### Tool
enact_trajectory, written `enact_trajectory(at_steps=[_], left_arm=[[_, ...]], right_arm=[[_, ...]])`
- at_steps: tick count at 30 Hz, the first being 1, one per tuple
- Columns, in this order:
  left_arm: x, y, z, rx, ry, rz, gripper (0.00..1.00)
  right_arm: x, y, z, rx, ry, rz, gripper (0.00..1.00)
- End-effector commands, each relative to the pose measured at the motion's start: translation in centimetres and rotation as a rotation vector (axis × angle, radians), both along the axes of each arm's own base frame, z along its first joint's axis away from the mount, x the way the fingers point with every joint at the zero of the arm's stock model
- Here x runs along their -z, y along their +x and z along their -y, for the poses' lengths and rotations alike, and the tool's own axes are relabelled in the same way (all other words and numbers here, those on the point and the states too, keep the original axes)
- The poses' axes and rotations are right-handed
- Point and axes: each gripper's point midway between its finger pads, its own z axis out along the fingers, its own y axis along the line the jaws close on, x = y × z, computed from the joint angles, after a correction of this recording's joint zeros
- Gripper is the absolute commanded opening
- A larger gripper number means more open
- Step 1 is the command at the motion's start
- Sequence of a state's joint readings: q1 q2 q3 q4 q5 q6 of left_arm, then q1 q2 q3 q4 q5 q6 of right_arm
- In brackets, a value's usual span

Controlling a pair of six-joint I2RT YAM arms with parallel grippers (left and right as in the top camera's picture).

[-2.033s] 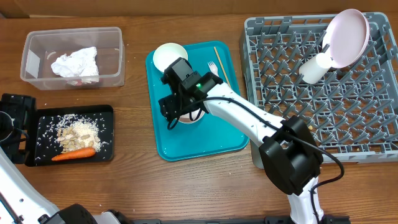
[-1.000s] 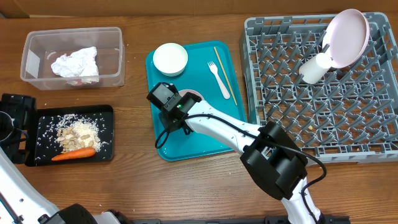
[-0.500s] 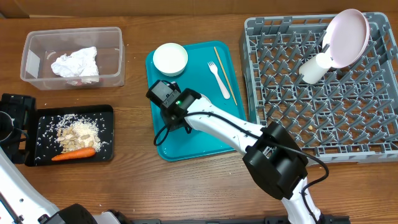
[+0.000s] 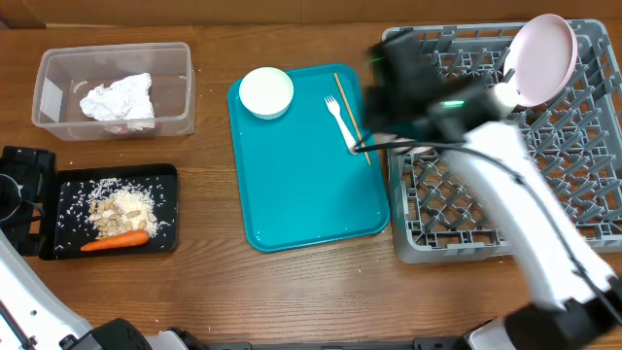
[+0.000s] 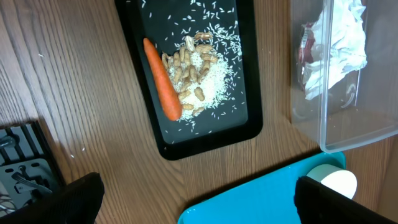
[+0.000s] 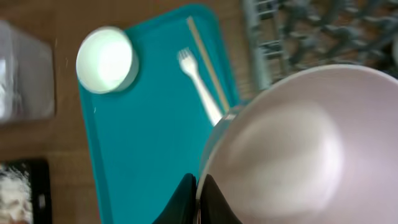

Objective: Sort waste into correct bins and load items into the dishwasher rack
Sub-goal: 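Lower the bowl into the rack center and release it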

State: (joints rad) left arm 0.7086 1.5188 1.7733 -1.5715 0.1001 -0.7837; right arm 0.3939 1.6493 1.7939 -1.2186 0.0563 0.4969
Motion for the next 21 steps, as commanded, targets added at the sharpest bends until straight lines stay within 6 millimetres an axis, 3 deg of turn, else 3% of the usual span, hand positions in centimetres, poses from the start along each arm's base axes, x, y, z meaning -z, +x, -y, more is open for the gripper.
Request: enact_trajectory(at_steps=[1,6,10,15,21], left_arm=[[0.1,0.0,0.0,-0.008,0.001,-0.004,1.0],[0.1,0.0,0.0,-0.008,0.001,-0.004,1.0],[0.1,0.0,0.0,-0.008,0.001,-0.004,1.0],[0.1,0.0,0.0,-0.008,0.001,-0.004,1.0],[0.1,0.0,0.0,-0.008,0.001,-0.004,1.0]], right_arm=[[-0.4,0.2,2.4,-0.05,0.166,-0.056,0.04],[-0.2,0.5,8.1,-0.081,0.439,-0.073,0.04],[-0.3,-0.1,10.5,-0.162,0.624,-0.011,0.04],[1.2,-1.9,12.1,-0.218,0.862,0.062,0.04],[3.1,-4.0,10.8,-0.277,1.073,0.119,0.04]])
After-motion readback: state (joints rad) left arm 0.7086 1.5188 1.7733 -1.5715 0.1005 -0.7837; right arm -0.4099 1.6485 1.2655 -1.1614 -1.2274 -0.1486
